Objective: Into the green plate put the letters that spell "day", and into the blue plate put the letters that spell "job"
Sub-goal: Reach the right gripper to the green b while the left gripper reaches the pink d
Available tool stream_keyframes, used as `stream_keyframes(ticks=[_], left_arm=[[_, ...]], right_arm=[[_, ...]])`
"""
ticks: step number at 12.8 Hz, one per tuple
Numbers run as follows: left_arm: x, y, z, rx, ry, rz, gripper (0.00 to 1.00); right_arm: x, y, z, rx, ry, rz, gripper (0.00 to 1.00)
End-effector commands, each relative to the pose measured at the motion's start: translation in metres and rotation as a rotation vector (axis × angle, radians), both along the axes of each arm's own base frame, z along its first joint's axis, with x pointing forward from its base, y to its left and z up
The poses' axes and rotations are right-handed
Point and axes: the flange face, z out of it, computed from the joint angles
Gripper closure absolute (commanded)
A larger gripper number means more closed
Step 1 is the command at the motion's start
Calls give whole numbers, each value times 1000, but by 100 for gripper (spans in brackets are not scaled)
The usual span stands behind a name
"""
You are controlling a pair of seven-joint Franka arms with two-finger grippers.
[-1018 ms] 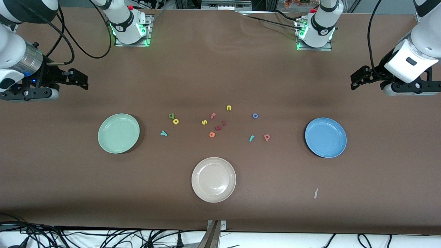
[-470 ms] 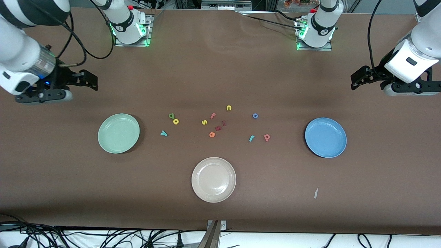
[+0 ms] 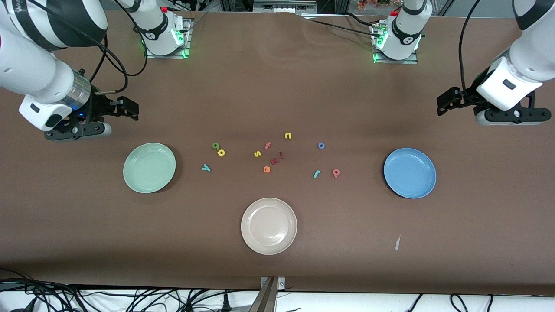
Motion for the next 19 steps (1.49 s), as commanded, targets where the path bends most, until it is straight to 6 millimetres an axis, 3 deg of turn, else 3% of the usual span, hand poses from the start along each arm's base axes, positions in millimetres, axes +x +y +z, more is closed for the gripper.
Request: stream_keyframes(ticks=[1, 4, 6, 8, 11, 12, 14, 16, 18, 19], left_arm=[[9, -32, -27, 8, 57, -72, 0], [17, -72, -68, 14, 115, -139, 0], [37, -102, -103, 15, 157, -187, 0], [70, -119, -133, -3, 166, -199, 0], [104, -126, -179, -20, 149, -193, 0], [113, -125, -204, -25, 139, -187, 0], [118, -135, -239, -24, 135, -198, 0], [125, -137, -266, -35, 114, -162, 0], [128, -132, -292, -28, 127, -50, 0], [125, -139, -302, -49, 154, 40, 0]], right_arm=[[15, 32, -27, 41, -14, 1, 0], [24, 44, -67, 40, -3, -7, 0], [21, 57, -95, 60, -25, 3, 0], [9, 73, -126, 67, -46, -7, 0], [-11, 95, -162, 71, -77, -66, 0], [-21, 102, -175, 77, -94, -89, 0], [-47, 119, -207, 87, -126, -117, 0], [-66, 123, -235, 94, -161, -124, 0], [-78, 132, -252, 96, -163, -99, 0], [-82, 139, -261, 88, -155, -76, 0]])
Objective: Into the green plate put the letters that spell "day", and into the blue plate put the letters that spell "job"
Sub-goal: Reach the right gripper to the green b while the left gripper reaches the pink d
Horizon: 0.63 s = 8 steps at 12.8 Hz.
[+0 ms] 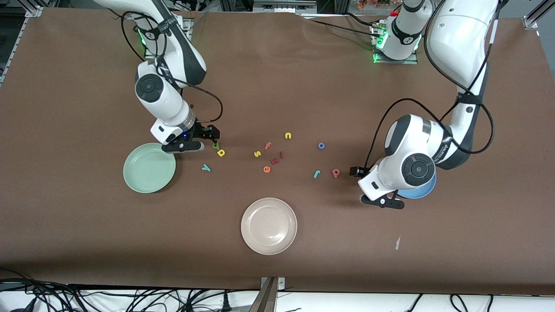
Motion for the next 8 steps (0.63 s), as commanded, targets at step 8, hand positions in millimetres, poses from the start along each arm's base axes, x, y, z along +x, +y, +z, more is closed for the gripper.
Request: stream_keyframes(ticks=[8], left_arm=[[-16, -65, -63, 14, 47, 435, 29]], right_arm=[[-30, 27, -69, -98, -21, 218, 0]])
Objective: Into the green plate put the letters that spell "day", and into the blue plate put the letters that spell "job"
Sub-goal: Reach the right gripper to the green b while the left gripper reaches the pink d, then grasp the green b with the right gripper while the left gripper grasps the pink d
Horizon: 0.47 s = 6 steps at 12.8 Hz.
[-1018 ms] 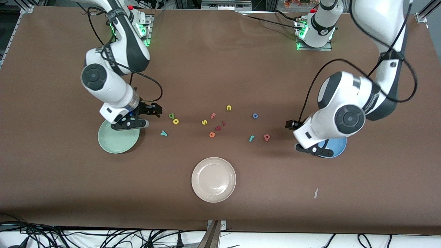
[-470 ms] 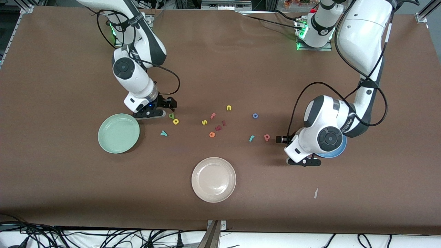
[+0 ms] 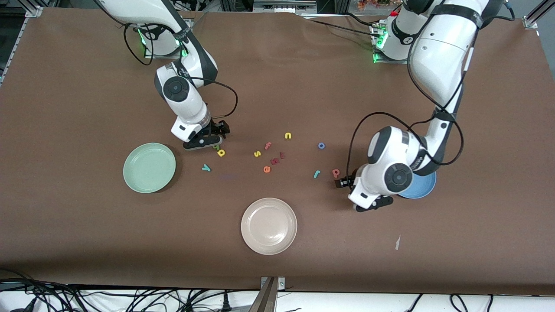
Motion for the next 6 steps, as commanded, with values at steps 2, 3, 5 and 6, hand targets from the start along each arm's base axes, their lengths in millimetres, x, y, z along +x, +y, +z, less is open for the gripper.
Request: stream_keyframes(ticks=[2, 3, 5, 6], left_arm=[[-14, -21, -19, 17, 37, 58, 29], [-16, -20, -24, 16, 36, 60, 30], [-23, -21, -32, 20, 51, 55, 32], [-25, -21, -35, 23, 58, 54, 33]], right_arm=[[-5, 2, -15, -26, -21, 62, 0], [-5, 2, -16, -23, -24, 62, 0], [-5, 3, -23, -15, -30, 64, 3], [-5, 3, -24, -14, -31, 64, 8]])
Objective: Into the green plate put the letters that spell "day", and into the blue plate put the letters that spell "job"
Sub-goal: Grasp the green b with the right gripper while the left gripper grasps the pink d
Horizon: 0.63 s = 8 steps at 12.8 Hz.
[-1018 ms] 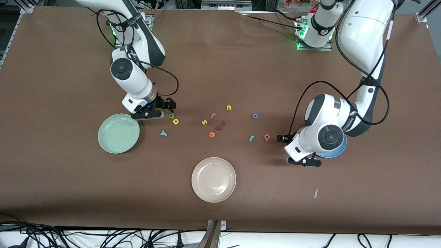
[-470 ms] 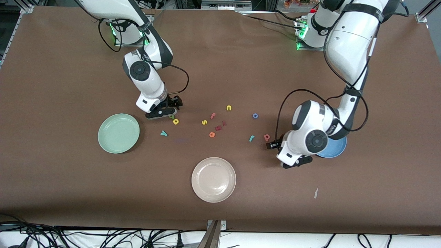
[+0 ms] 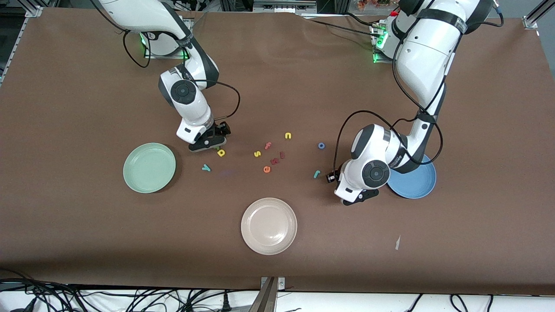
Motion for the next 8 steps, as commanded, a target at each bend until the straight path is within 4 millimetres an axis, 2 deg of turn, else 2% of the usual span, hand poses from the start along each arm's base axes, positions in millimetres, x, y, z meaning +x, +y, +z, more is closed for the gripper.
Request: stream_keyframes(ticks=[1, 4, 6, 7, 8], left_arm=[[-6, -1, -5, -13, 9, 17, 37], [-9, -4, -8, -33, 24, 34, 44], [-14, -4, -17, -44, 15, 34, 44], [-14, -4, -17, -43, 15, 31, 45], [-15, -4, -17, -43, 15, 30, 55]], right_arm=[[-2, 1, -4, 8, -17, 10, 12], [-3, 1, -6, 7, -15, 15, 34], [-2, -1, -8, 5, -11, 11, 37], [-3, 0, -10, 6, -9, 11, 42], [-3, 0, -10, 6, -9, 9, 43]])
